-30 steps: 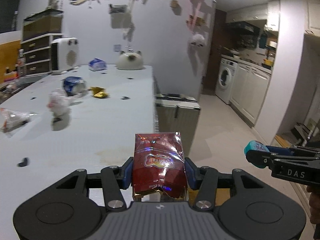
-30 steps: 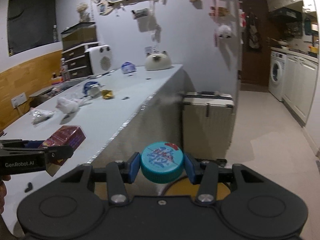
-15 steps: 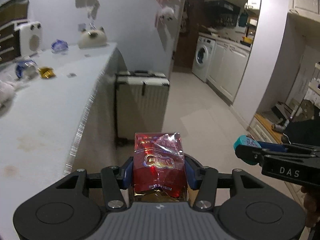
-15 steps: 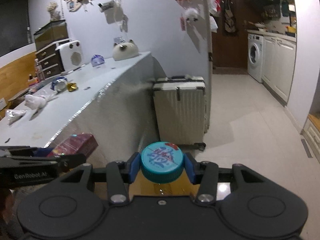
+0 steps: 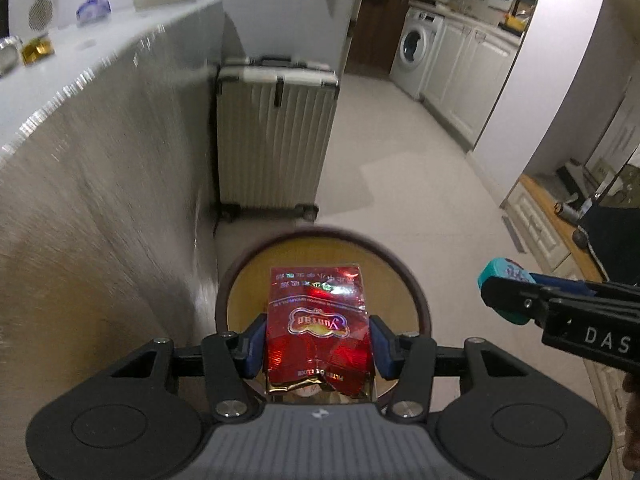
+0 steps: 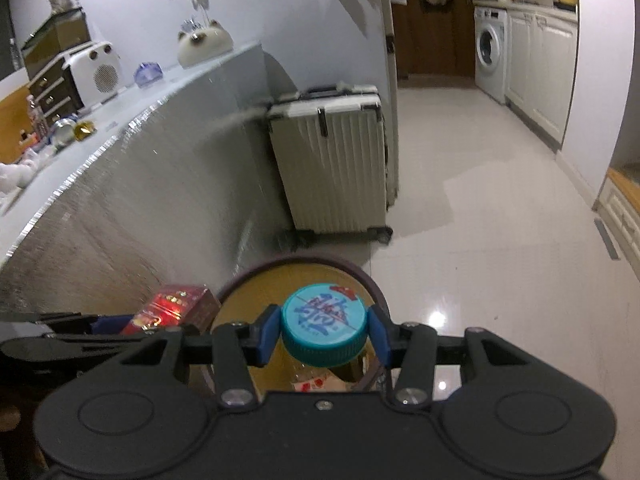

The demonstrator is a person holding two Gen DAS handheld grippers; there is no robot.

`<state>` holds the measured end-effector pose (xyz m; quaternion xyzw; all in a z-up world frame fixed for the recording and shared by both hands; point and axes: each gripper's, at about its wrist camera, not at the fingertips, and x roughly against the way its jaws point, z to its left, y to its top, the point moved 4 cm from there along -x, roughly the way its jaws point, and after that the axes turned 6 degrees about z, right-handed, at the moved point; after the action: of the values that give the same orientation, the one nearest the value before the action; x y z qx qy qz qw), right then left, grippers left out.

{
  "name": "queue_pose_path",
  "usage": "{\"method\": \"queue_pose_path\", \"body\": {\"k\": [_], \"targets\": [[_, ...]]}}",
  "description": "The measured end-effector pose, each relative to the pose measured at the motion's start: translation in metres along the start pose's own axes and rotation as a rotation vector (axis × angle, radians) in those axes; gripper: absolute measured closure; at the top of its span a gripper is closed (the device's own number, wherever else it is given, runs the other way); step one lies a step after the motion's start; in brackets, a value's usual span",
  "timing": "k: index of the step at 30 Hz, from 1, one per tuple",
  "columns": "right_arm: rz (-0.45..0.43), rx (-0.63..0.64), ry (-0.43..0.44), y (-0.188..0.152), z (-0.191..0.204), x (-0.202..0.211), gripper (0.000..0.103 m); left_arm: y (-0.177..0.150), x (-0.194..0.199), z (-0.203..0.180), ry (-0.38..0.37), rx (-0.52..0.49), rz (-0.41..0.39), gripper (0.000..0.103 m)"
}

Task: Collect trash
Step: 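Carry the red pack and teal tin over the wastebasket, then open the left tool over the wastebasket while the right tool releases the tin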

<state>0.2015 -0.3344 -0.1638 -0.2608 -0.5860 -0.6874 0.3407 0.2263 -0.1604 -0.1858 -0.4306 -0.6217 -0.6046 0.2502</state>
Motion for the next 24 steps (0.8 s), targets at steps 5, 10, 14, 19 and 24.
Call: {"method": "queue_pose_path", "body": {"k": [5,10,14,19,24], "targets": [[0.064,-0.01,-0.011,-0.004,-0.005,-0.033,0.055,0.0,-0.035,0.01,0.009,0.017,0.055,0.051],[0.114,-0.023,-0.021,-0.005,-0.007,-0.063,0.055,0.0,-0.06,0.02,0.016,0.028,0.096,0.051],[0.149,-0.02,-0.024,-0.006,-0.007,-0.084,0.055,0.001,-0.079,0.026,0.026,0.037,0.117,0.051],[0.188,-0.019,-0.028,-0.009,-0.008,-0.106,0.055,0.0,-0.1,0.033,0.027,0.056,0.145,0.051],[0.216,-0.028,-0.028,-0.012,-0.009,-0.121,0.055,0.002,-0.112,0.037,0.01,0.075,0.159,0.051]]}}
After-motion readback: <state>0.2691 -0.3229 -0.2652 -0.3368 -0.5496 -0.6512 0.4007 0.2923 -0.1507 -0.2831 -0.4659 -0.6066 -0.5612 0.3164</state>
